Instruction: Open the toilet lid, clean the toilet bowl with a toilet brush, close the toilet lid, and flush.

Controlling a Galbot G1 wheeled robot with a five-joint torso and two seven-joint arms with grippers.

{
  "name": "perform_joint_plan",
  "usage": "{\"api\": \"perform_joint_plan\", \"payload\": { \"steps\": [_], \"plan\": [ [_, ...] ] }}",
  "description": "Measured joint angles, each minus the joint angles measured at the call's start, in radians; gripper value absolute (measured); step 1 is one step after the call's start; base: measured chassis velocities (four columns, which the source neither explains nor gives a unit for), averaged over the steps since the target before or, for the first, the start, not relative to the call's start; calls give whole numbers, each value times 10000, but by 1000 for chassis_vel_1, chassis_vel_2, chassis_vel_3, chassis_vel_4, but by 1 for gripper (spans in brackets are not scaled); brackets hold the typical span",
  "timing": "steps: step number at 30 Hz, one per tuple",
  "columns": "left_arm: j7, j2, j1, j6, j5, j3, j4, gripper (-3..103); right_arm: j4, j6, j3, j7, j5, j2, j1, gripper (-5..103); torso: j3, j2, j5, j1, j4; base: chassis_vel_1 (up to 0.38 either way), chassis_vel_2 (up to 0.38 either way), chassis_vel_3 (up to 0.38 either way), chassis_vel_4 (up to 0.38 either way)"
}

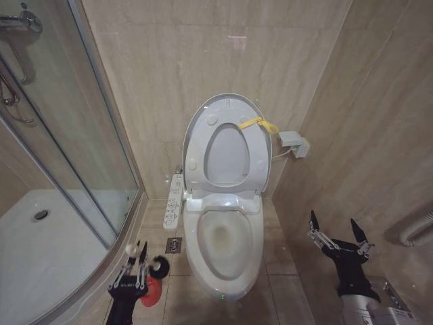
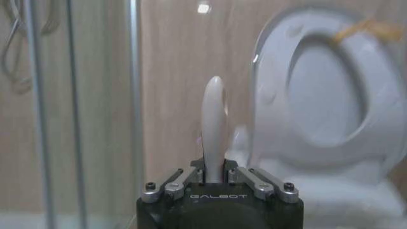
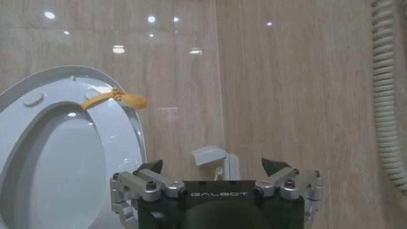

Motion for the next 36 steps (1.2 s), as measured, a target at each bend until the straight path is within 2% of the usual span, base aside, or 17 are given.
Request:
{"api": "perform_joint_plan", "payload": {
  "steps": [2, 4, 5, 8, 9, 13, 17, 18, 19, 21, 26, 29, 33, 36],
  "plan": [
    [-23, -14, -167, -80, -28, -76, 405, 17, 0, 0, 0, 0, 0, 0, 0, 100, 0, 0, -1, 0, 0, 0, 0, 0, 0],
    [246, 19, -761, -590, -317, -321, 1578, 17, 0, 0, 0, 0, 0, 0, 0, 100, 0, 0, 0, 0, 0, 0, 0, 0, 0],
    [246, 19, -761, -590, -317, -321, 1578, 17, 0, 0, 0, 0, 0, 0, 0, 100, 0, 0, 0, 0, 0, 0, 0, 0, 0],
    [836, 158, -1703, -1608, -788, -521, 3453, 17, 0, 0, 0, -1, 0, 0, 0, 100, 0, 0, -2, 1, -6, 0, 0, 0, 0],
    [836, 158, -1703, -1608, -788, -521, 3453, 17, 0, 0, 0, -1, 0, 0, 0, 100, 0, 0, -2, 1, -6, 0, 0, 0, 0],
    [1248, 244, -2709, -2126, -1185, -476, 5703, 17, 0, 0, 0, 1, 0, 0, 0, 100, 1, -2, -3, 2, 0, 0, 0, 0, 0],
    [1448, 217, -3152, -2500, -1388, -387, 6531, 17, 0, 0, 0, -2, 0, 0, 0, 100, 1, -1, -3, 2, 2, 0, 0, 0, 0],
    [1719, 187, -3536, -2927, -1483, -371, 7194, 17, 0, 0, 0, 2, 0, 0, 0, 100, 1, -1, -4, 2, -2, 0, 0, 0, 0],
    [1719, 187, -3536, -2927, -1483, -371, 7194, 17, 0, 0, 0, 2, 0, 0, 0, 100, 1, -1, -4, 2, -2, 0, 0, 0, 0],
    [2085, 191, -4101, -3522, -1753, -374, 8079, 17, -1, 0, 0, 2, 0, 0, -1, 100, 1, -1, -1, 2, -1, 0, 0, 0, 0],
    [2296, 259, -4630, -3736, -2174, -348, 8850, 17, 0, 0, 0, 1, 0, 0, -1, 100, 1, -1, -1, 2, -1, 0, 0, 0, 0],
    [2602, 352, -4987, -3789, -2966, -176, 9425, 17, 0, 0, 0, 0, 0, 0, 0, 100, 1, -1, -2, 2, 0, 0, 0, 0, 0],
    [3009, 476, -5222, -4028, -3539, 20, 9854, 17, 0, 0, 0, 0, 0, 0, 0, 100, 1, -1, -1, 2, 0, 0, 0, 0, 0],
    [3088, 510, -5314, -4059, -3731, 122, 10011, 17, 0, 0, 0, -1, 0, 0, 0, 100, 1, -1, -1, 2, 0, 0, 0, 0, 0]
  ]
}}
